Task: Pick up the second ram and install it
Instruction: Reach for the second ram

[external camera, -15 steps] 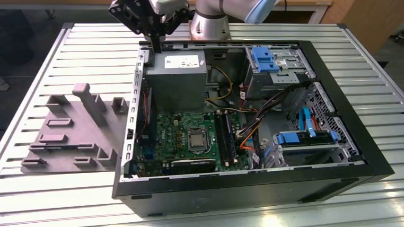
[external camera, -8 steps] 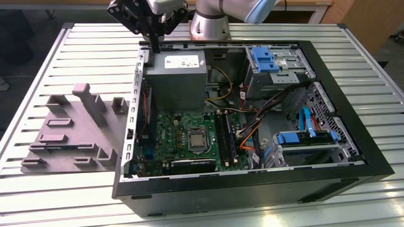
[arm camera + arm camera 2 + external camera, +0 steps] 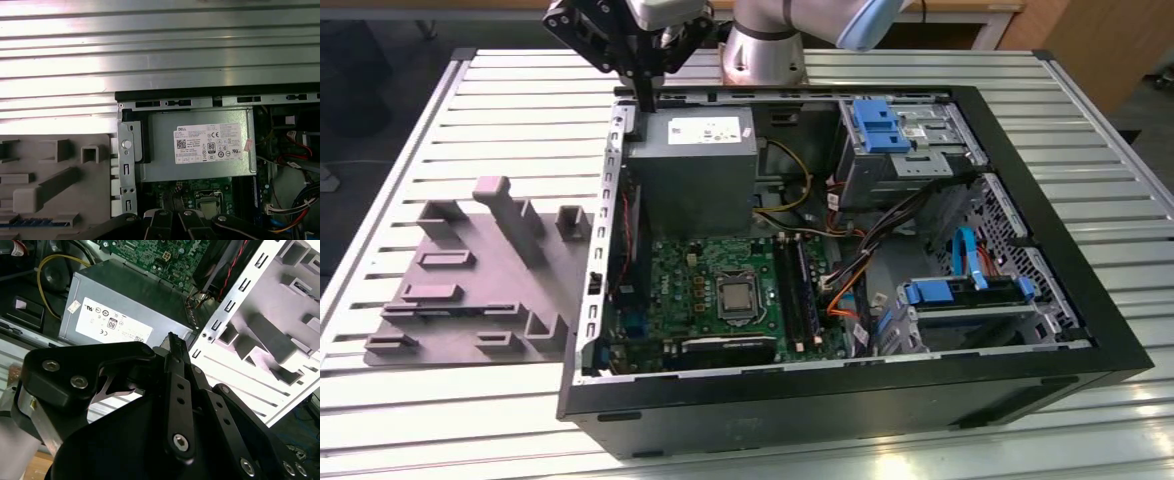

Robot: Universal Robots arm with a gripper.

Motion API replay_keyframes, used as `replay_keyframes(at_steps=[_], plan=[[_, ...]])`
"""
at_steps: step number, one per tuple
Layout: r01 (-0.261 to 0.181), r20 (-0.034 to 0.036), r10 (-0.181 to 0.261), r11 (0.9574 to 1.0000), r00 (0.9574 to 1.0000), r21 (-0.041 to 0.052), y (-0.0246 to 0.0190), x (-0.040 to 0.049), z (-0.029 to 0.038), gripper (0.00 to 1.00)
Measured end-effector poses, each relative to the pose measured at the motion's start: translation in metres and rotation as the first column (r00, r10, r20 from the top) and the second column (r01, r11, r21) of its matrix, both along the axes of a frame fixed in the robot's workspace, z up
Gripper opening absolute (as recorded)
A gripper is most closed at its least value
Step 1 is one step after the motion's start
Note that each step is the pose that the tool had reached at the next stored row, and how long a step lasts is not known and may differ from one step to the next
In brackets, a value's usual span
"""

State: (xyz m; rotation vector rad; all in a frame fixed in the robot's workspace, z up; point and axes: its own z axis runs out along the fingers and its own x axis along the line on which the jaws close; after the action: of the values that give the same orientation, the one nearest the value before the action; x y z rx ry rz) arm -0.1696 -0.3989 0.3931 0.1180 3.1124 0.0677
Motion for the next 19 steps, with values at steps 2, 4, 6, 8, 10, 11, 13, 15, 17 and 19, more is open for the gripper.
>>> replay_keyframes(at_steps=[2,4,6,8,10,11,13,15,17,19], plan=[[0.000,0.0000,0.000,1.0000,1.0000,0.0000,0.0000,-0.0011,0.0000,0.11],[0.000,0.0000,0.000,1.0000,1.0000,0.0000,0.0000,-0.0022,0.0000,0.11],[0.000,0.0000,0.000,1.0000,1.0000,0.0000,0.0000,-0.0034,0.0000,0.11],[0.000,0.0000,0.000,1.0000,1.0000,0.0000,0.0000,-0.0045,0.0000,0.11],[0.000,0.0000,0.000,1.0000,1.0000,0.0000,0.0000,-0.0056,-0.0001,0.11],[0.000,0.0000,0.000,1.0000,1.0000,0.0000,0.0000,-0.0061,-0.0001,0.11],[0.000,0.0000,0.000,1.0000,1.0000,-0.0001,0.0000,-0.0072,0.0000,0.11],[0.000,0.0000,0.000,1.0000,1.0000,-0.0001,0.0000,-0.0084,-0.0001,0.11],[0.000,0.0000,0.000,1.0000,1.0000,0.0000,0.0000,-0.0097,-0.0001,0.11],[0.000,0.0000,0.000,1.0000,1.0000,-0.0001,0.0000,-0.0110,-0.0001,0.11]])
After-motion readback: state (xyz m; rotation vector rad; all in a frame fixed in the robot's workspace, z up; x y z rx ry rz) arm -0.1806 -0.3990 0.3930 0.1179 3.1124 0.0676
